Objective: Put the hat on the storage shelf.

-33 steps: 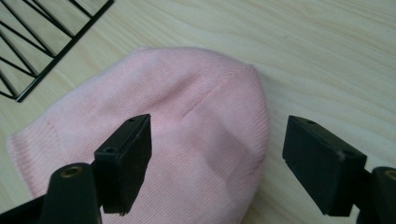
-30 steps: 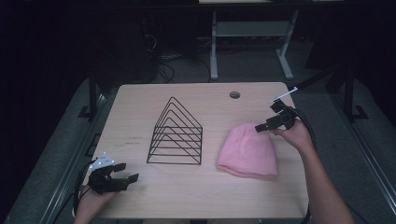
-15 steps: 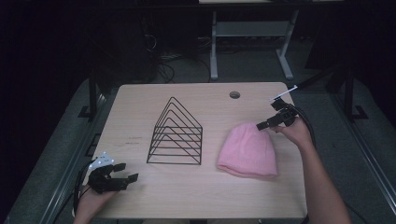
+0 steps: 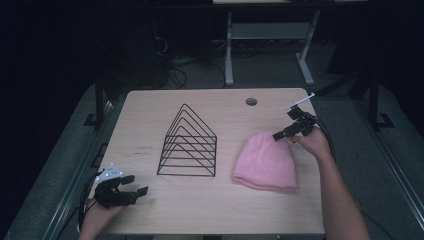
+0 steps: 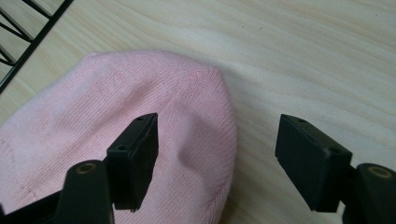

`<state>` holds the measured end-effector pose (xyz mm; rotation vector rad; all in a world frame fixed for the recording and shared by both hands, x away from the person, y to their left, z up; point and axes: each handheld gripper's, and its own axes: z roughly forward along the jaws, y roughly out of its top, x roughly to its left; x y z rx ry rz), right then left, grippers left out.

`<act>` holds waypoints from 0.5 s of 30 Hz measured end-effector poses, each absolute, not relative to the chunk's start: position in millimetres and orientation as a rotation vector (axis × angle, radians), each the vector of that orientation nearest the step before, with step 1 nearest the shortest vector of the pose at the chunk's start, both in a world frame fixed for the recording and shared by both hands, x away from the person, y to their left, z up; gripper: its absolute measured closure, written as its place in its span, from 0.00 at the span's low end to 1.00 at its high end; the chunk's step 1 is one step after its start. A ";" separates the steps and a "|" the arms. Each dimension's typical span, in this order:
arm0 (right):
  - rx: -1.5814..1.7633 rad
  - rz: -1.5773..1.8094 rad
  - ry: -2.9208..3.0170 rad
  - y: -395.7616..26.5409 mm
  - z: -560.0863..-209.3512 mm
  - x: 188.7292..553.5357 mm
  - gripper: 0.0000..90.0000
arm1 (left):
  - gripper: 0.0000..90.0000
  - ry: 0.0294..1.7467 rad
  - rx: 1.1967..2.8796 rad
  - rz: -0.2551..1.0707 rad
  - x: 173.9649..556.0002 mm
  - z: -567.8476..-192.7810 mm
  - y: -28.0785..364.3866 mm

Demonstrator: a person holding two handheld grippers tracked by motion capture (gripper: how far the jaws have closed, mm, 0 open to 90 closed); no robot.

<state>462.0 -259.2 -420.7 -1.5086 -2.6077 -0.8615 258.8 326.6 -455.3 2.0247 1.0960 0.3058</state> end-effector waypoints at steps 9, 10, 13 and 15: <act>-1.465 -0.844 -2.567 -256.3 -435.7 463.4 0.53 | 0.27 1.100 2.024 0.301 258.0 -455.7 324.7; -1.463 -0.845 -2.563 -256.1 -436.5 463.1 0.54 | 0.27 1.100 2.024 0.302 258.3 -455.8 325.1; -1.452 -0.828 -2.551 -254.8 -440.3 463.0 0.62 | 0.27 1.098 2.028 0.300 259.1 -456.3 325.6; -1.447 -0.829 -2.544 -254.2 -441.4 463.3 0.66 | 0.27 1.096 2.024 0.294 258.8 -455.4 325.3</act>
